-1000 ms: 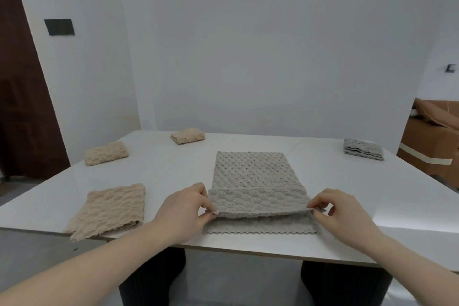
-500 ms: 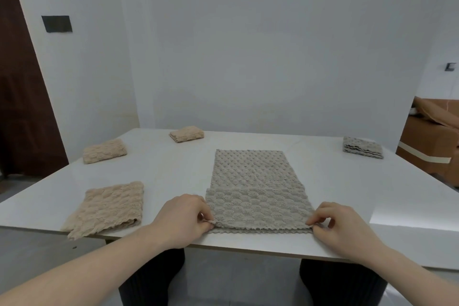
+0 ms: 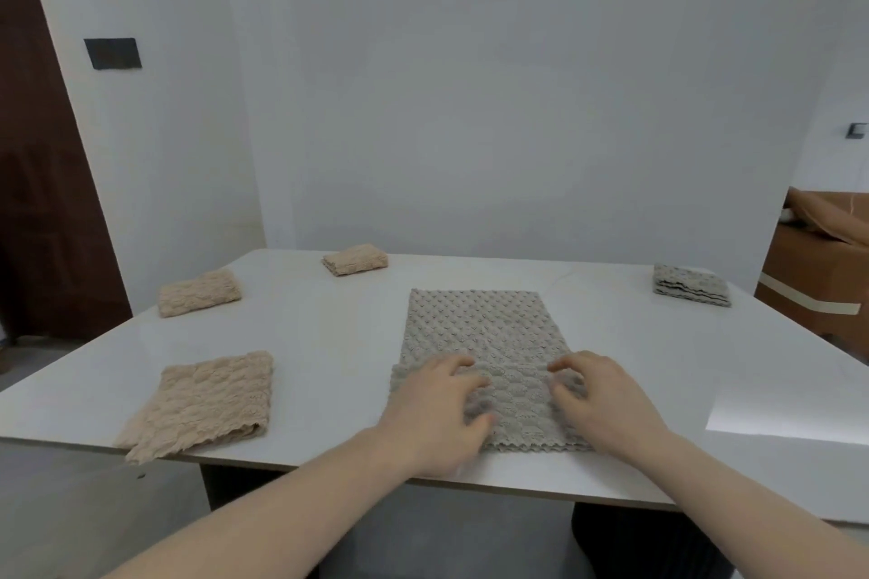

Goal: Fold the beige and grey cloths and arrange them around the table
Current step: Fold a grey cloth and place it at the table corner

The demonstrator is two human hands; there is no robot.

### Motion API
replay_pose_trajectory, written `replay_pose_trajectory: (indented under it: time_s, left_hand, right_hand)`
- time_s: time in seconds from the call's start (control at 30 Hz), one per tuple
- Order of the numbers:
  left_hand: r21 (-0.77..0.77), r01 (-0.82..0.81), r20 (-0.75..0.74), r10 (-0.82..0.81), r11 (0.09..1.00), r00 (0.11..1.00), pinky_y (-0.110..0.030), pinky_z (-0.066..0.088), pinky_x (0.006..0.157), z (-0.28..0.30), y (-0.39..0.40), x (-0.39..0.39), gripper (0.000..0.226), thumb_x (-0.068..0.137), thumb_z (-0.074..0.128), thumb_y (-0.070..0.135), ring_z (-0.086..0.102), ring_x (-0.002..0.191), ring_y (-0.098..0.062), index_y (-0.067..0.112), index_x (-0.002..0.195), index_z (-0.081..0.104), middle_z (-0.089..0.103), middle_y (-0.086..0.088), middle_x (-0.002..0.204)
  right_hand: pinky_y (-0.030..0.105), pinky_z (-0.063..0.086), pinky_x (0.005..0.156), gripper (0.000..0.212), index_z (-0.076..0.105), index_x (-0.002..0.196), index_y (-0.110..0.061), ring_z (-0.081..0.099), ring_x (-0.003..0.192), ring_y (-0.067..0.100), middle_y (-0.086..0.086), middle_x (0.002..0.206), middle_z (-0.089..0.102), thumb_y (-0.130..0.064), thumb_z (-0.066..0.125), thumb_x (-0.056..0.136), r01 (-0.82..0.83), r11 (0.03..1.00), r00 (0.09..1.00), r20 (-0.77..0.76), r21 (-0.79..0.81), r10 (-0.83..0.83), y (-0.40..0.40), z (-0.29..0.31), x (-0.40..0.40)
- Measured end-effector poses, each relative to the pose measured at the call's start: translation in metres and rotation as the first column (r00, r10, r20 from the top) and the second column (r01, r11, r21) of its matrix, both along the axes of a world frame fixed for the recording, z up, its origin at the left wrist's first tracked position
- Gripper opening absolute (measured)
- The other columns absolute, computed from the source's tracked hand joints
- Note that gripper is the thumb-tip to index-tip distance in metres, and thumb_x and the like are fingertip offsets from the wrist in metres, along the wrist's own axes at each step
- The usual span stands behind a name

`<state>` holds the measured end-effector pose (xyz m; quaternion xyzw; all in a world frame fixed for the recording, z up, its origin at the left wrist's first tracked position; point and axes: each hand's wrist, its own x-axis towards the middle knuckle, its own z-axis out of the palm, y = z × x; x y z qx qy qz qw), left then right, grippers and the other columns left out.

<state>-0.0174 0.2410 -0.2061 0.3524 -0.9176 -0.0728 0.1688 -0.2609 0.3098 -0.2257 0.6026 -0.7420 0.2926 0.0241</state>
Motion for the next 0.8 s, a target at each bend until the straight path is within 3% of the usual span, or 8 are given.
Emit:
replay_pose_trajectory:
  time_s: [0.1, 0.17, 0.27, 0.5, 0.8]
  left_hand:
    - [0.094, -0.034, 0.078, 0.027, 0.995, 0.997, -0.041, 0.007, 0.127, -0.01, -0.004, -0.027, 0.066, 0.1, 0.039, 0.058, 0.005, 0.156, -0.021, 0.032, 0.159, 0.026, 0.008, 0.004, 0.17]
    - [0.168, -0.078, 0.135, 0.056, 0.983, 0.989, -0.045, -0.003, 0.127, -0.02, -0.01, -0.038, 0.071, 0.1, 0.03, 0.063, -0.007, 0.157, -0.022, 0.033, 0.162, 0.013, -0.004, 0.004, 0.171]
    - [0.172, -0.128, 0.235, 0.085, 0.977, 0.968, -0.048, -0.01, 0.125, -0.032, -0.02, -0.043, 0.079, 0.096, 0.02, 0.073, -0.014, 0.156, -0.022, 0.034, 0.162, 0.0, -0.009, 0.003, 0.17]
    - [0.153, -0.157, 0.287, 0.108, 0.976, 0.952, -0.052, -0.012, 0.124, -0.033, -0.042, -0.049, 0.086, 0.089, 0.018, 0.081, -0.015, 0.156, -0.02, 0.038, 0.161, -0.001, -0.01, 0.006, 0.17]
    - [0.132, -0.182, 0.245, 0.146, 0.974, 0.959, -0.051, -0.008, 0.125, -0.037, -0.058, -0.06, 0.087, 0.087, 0.019, 0.08, -0.008, 0.156, -0.019, 0.038, 0.161, 0.004, -0.003, 0.007, 0.17]
  right_hand:
    - [0.03, 0.03, 0.116, 0.052, 0.047, 0.145, -0.027, 0.039, 0.139, 0.015, -0.006, 0.152, 0.044, -0.045, 0.052, 0.097, 0.017, 0.989, 1.0, -0.012, 0.146, -0.015, -0.014, -0.013, 0.004]
    - [0.031, 0.018, 0.122, 0.06, 0.036, 0.153, -0.027, 0.026, 0.149, 0.013, -0.006, 0.161, 0.03, -0.052, 0.045, 0.099, 0.022, 0.981, 1.0, -0.017, 0.192, -0.019, -0.015, -0.023, 0.006]
    - [0.035, 0.013, 0.124, 0.062, 0.031, 0.155, -0.03, 0.019, 0.151, 0.01, -0.009, 0.164, 0.024, -0.058, 0.038, 0.099, 0.043, 0.975, 0.999, -0.016, 0.219, -0.041, -0.015, -0.031, 0.004]
    - [0.045, 0.003, 0.125, 0.068, 0.011, 0.16, -0.031, 0.006, 0.154, 0.012, -0.01, 0.168, 0.007, -0.061, 0.025, 0.1, 0.072, 0.93, 0.995, -0.093, 0.361, -0.04, -0.033, -0.024, -0.004]
    - [0.049, 0.002, 0.124, 0.068, 0.013, 0.16, -0.032, 0.006, 0.154, 0.012, -0.011, 0.167, 0.009, -0.06, 0.026, 0.1, 0.117, 0.93, 0.992, -0.086, 0.347, -0.092, -0.05, -0.025, -0.006]
